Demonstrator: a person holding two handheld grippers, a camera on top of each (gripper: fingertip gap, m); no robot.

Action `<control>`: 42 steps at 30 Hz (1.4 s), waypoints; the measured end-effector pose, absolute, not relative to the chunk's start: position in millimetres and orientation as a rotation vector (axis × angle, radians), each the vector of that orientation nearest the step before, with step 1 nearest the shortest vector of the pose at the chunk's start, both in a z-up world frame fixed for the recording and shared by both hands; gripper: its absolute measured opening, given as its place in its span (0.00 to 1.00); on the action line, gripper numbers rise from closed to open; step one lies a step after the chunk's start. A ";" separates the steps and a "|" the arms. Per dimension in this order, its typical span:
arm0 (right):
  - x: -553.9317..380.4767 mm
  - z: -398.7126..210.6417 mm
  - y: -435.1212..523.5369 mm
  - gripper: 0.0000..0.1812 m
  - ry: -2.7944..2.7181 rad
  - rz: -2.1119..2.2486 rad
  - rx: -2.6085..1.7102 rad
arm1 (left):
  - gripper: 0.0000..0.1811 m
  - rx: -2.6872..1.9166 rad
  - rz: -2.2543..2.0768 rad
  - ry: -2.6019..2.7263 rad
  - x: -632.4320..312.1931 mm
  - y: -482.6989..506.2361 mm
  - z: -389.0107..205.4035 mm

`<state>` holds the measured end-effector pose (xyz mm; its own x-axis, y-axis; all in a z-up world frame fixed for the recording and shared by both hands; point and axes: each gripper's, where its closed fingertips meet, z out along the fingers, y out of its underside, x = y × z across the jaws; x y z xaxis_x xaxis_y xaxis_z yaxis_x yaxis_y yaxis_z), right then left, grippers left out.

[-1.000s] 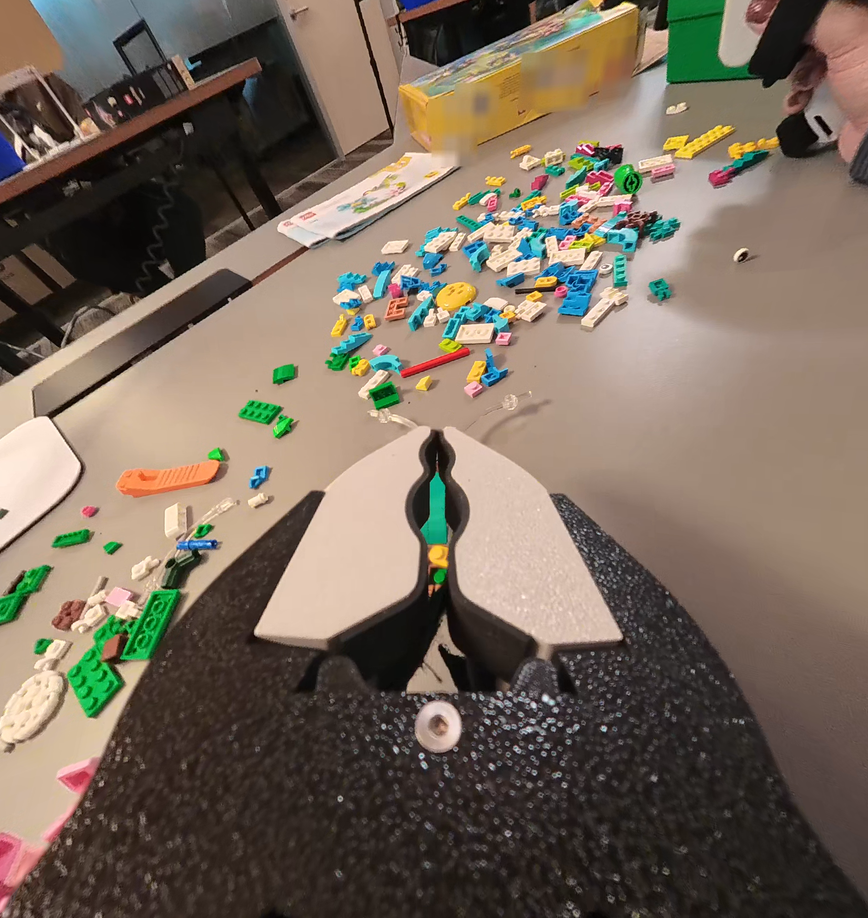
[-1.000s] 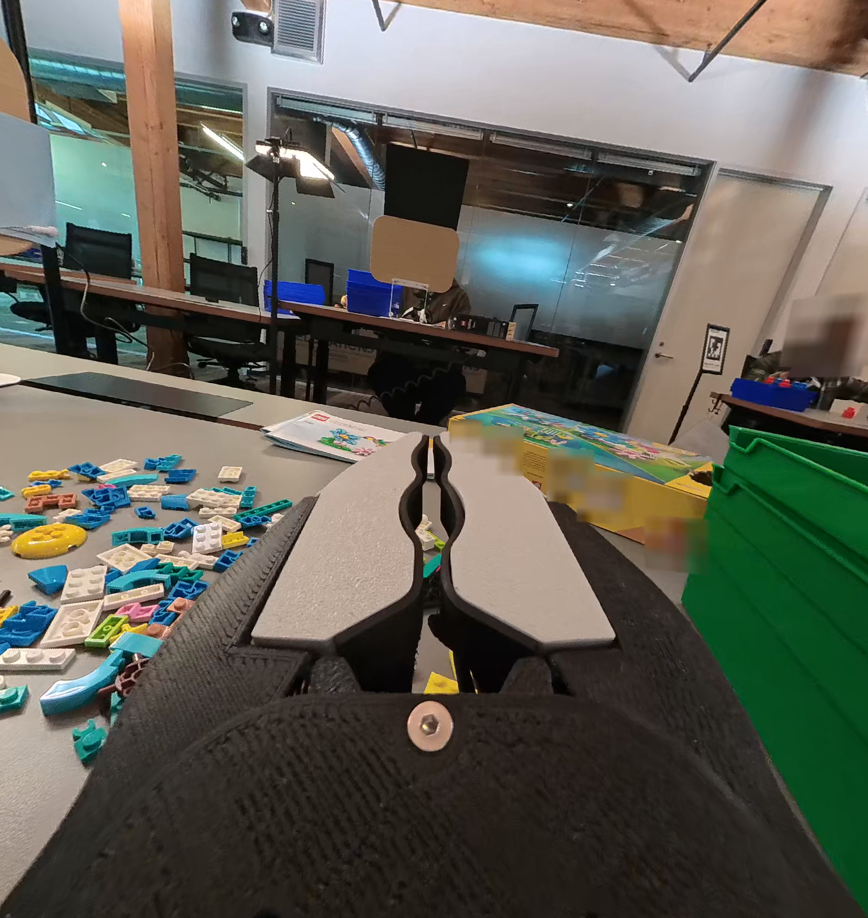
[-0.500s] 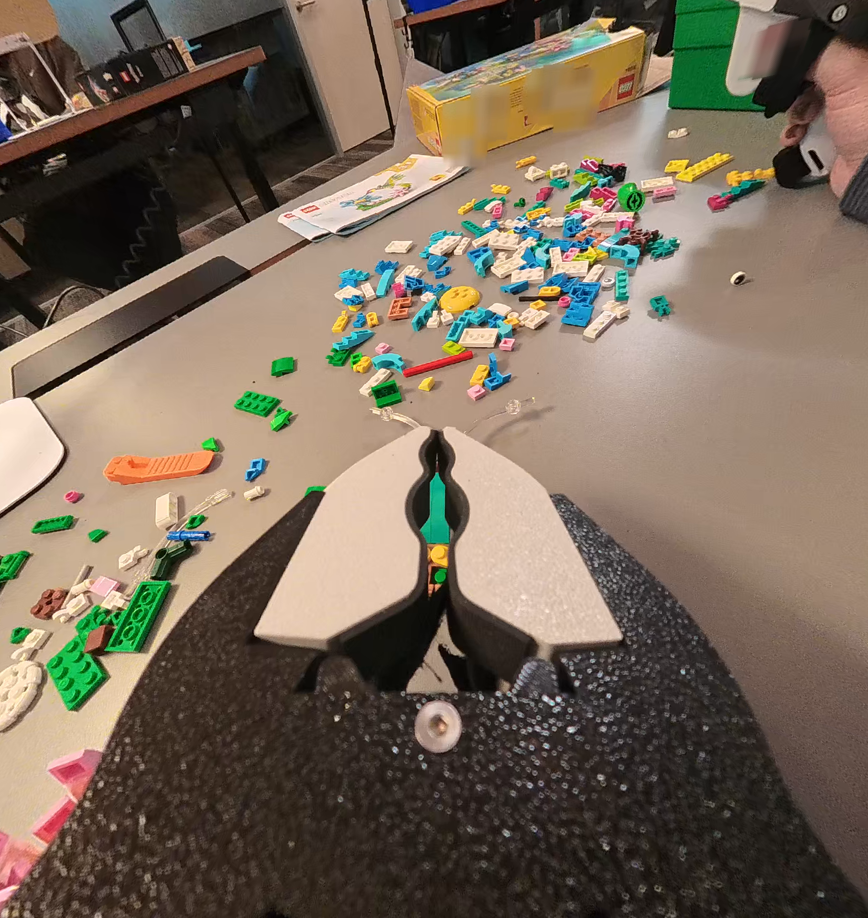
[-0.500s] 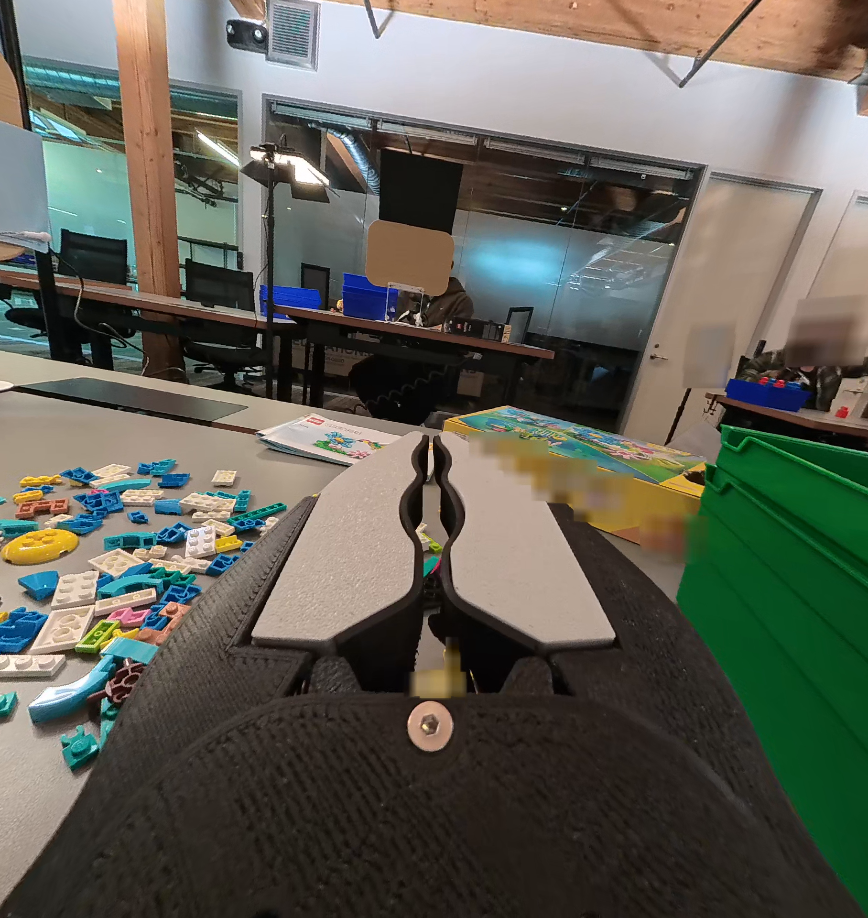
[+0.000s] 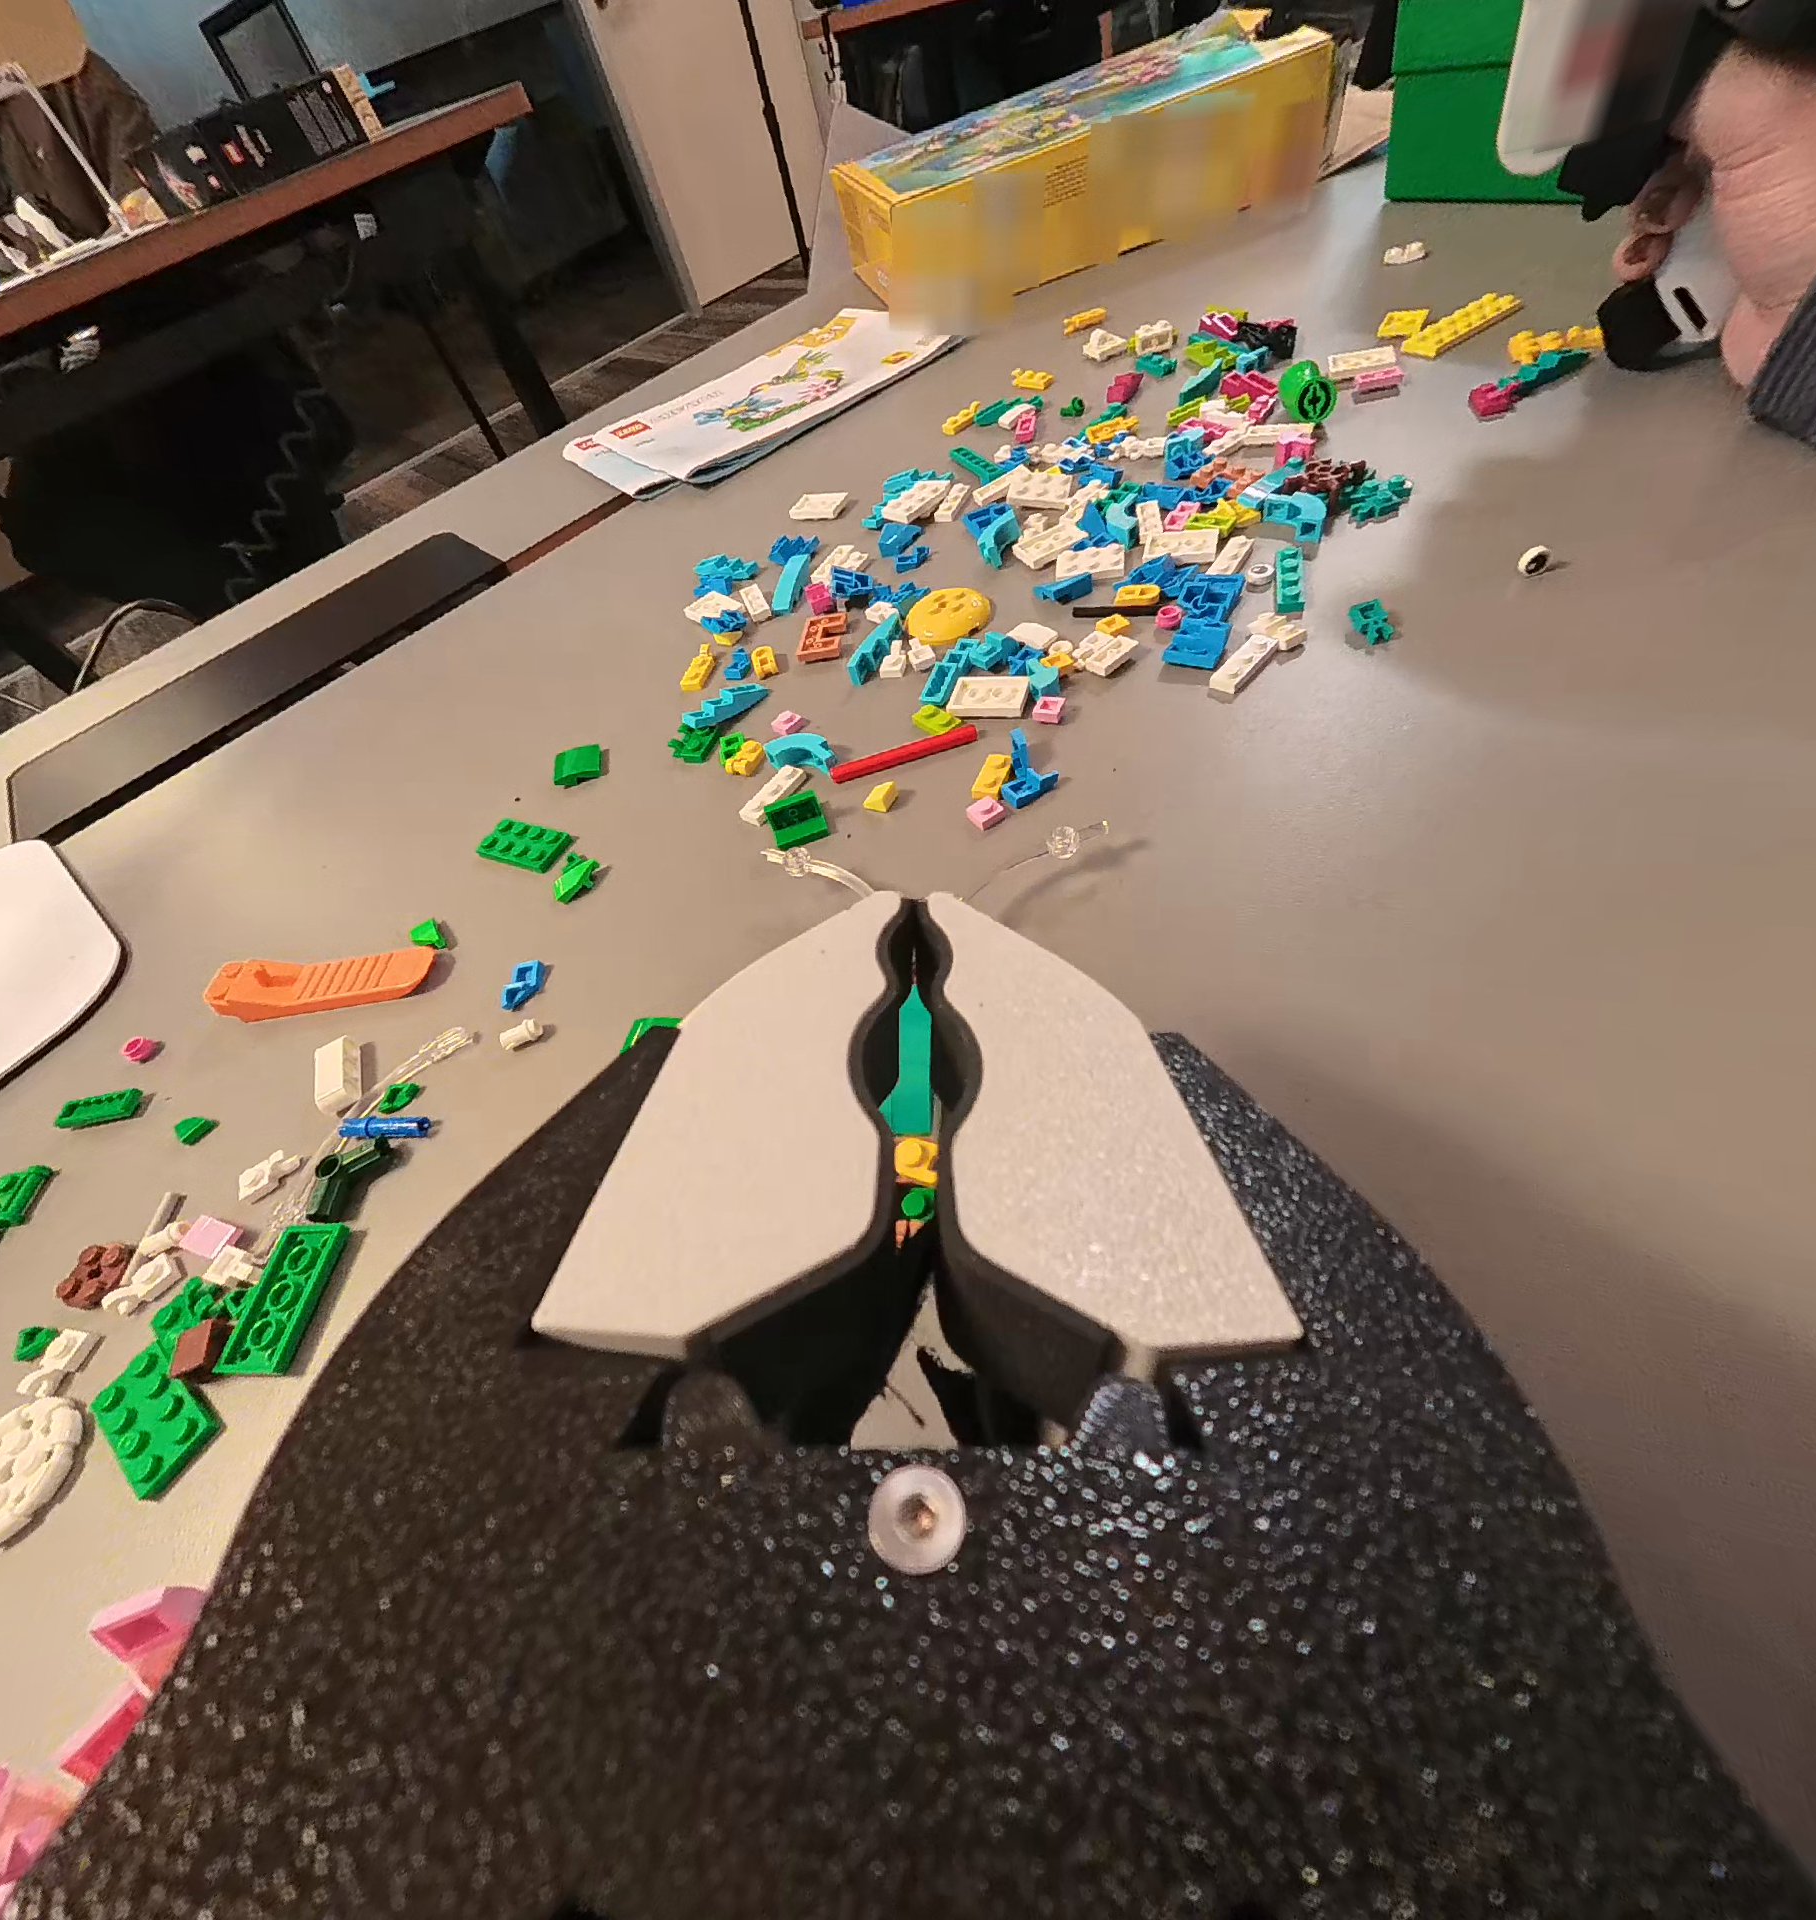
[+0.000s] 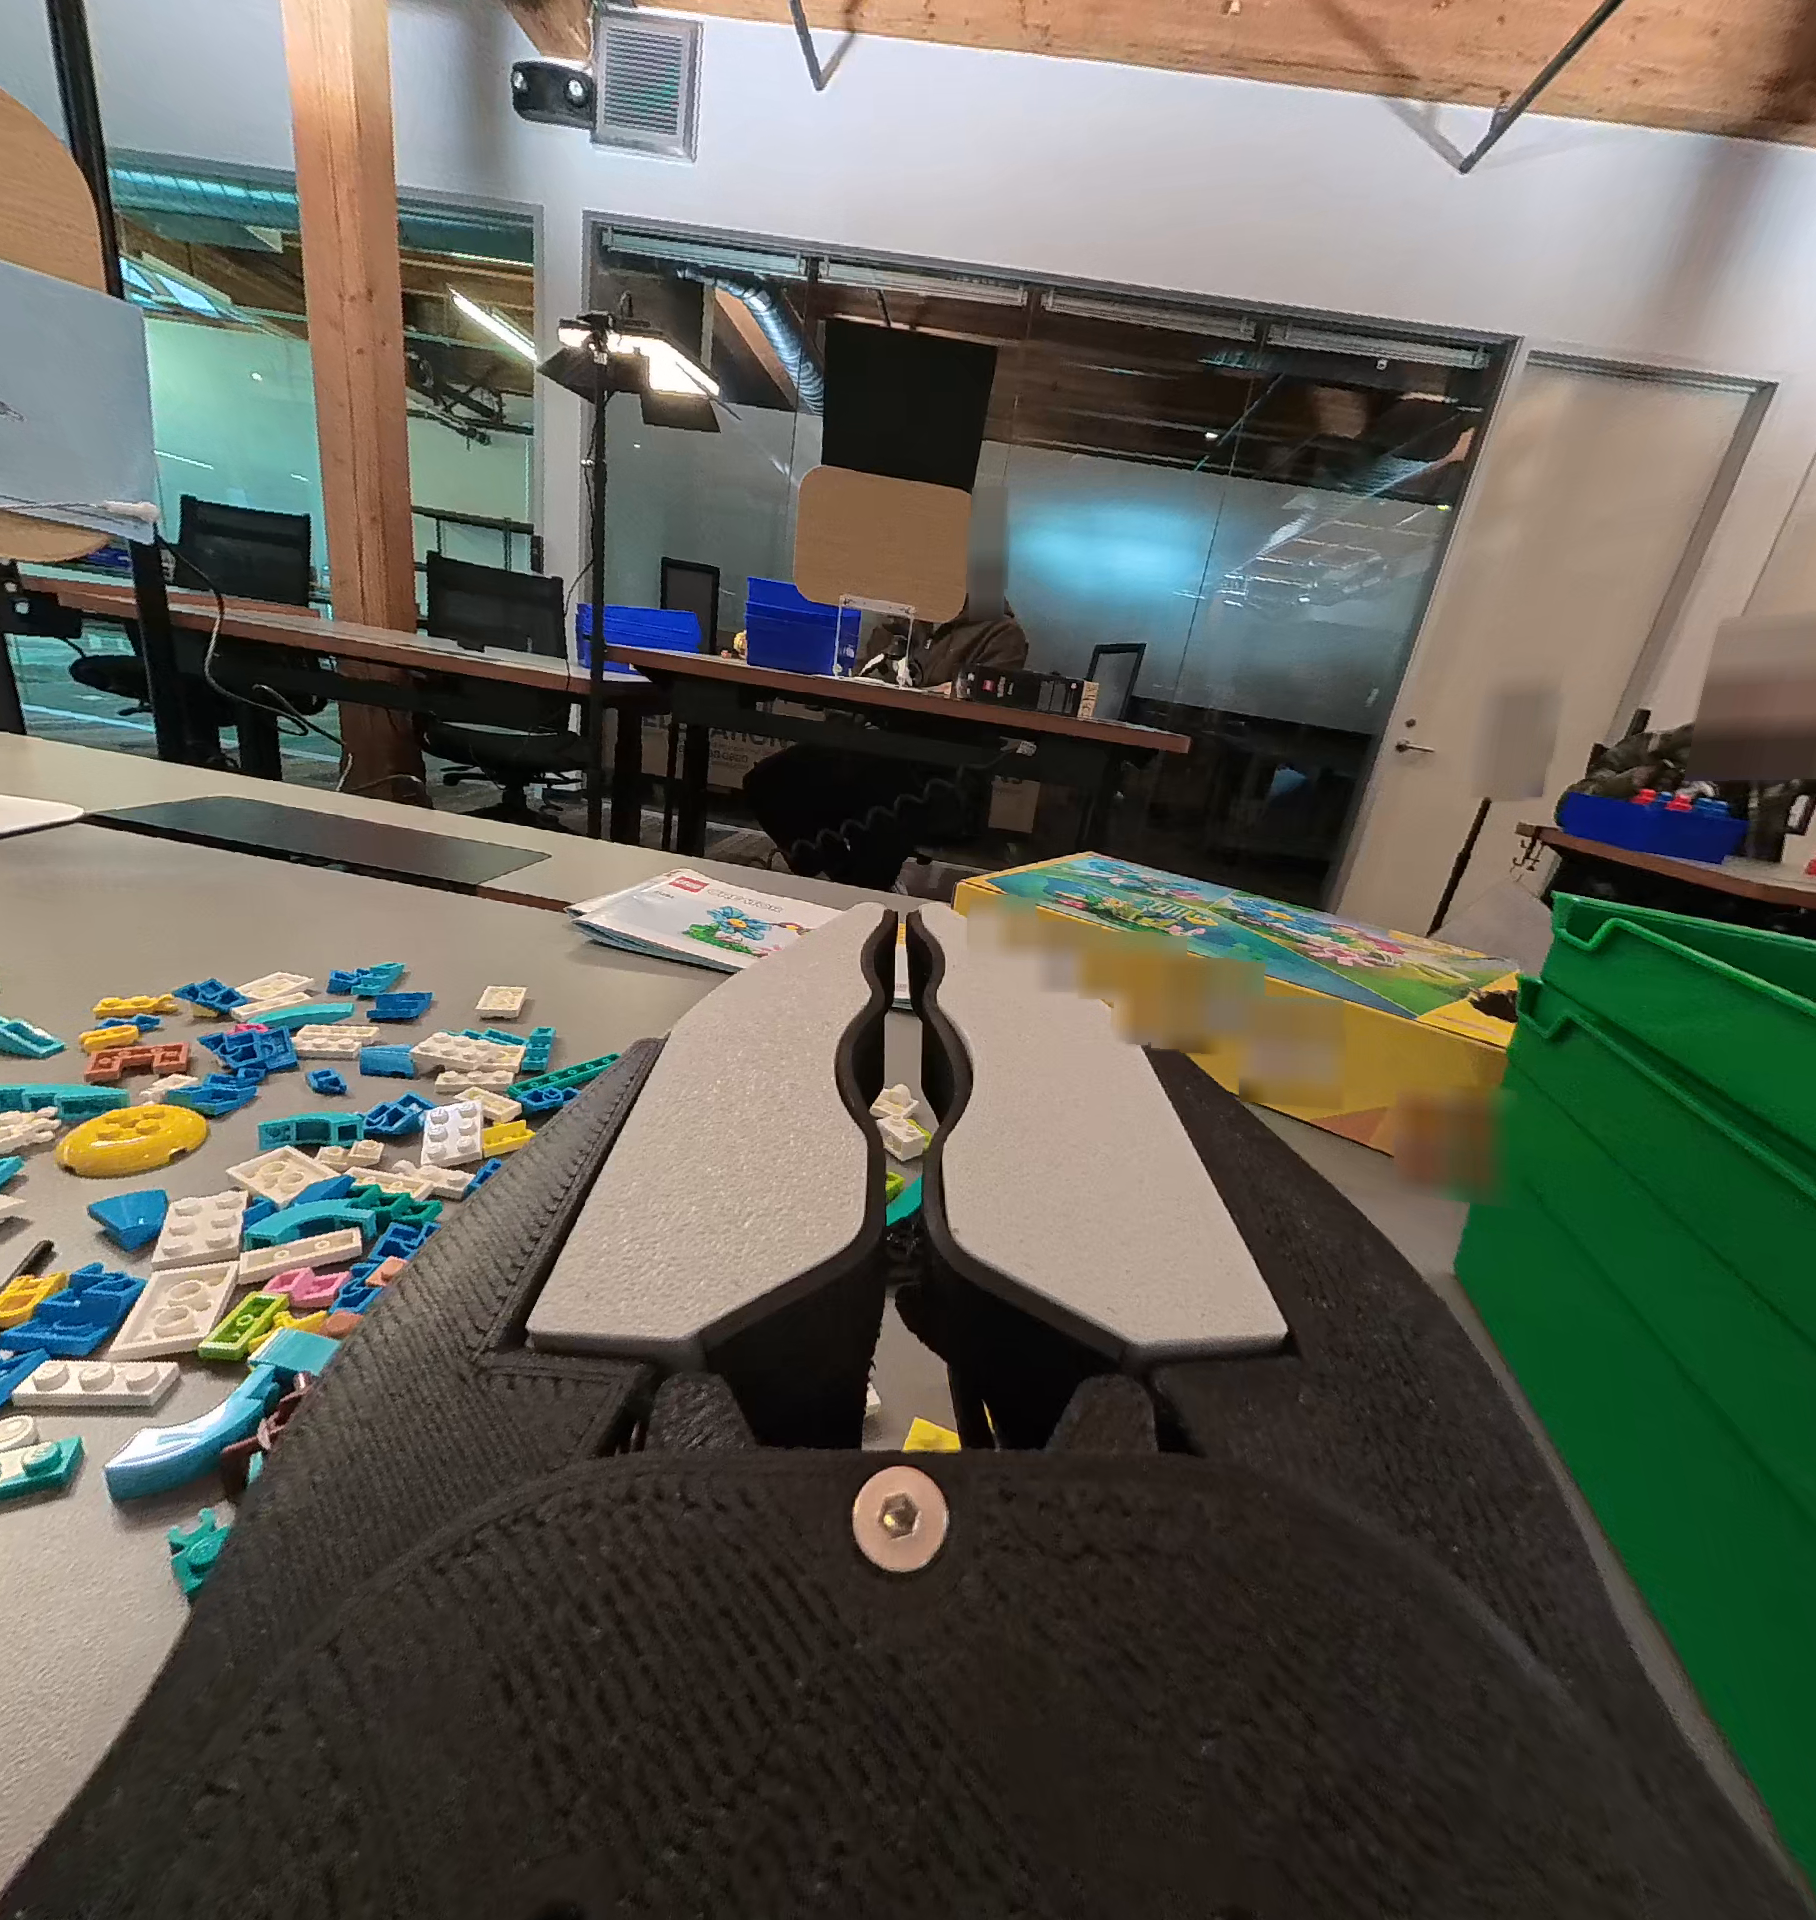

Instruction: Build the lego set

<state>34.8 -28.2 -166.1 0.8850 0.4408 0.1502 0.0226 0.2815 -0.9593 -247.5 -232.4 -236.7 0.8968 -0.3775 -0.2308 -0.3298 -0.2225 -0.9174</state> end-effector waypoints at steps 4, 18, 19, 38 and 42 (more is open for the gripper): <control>35.0 -166.3 -27.9 0.00 -0.427 0.296 -1.266 | 0.00 -1.828 -0.045 0.535 -246.8 -232.4 -237.4; 33.7 -166.4 -27.9 0.00 -0.429 0.320 -1.269 | 0.00 -1.832 -0.029 0.571 -243.6 -233.0 -240.1; 33.7 -166.4 -27.9 0.00 -0.430 0.320 -1.270 | 0.00 -1.833 -0.024 0.575 -243.5 -233.0 -240.5; 31.4 -166.5 -28.1 0.00 -0.443 0.322 -1.271 | 0.00 -1.836 -0.009 0.588 -243.6 -232.3 -241.7; -9.8 -193.9 -32.6 0.01 -0.743 0.309 -1.421 | 0.00 -1.840 0.006 0.589 -244.7 -230.8 -242.3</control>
<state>-9.8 -32.6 -193.9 0.7422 0.6093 0.2791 0.2312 0.1580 -0.9600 -244.7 -230.8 -242.3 0.8743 -0.3897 -0.2895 -0.3960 -0.2273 -0.8897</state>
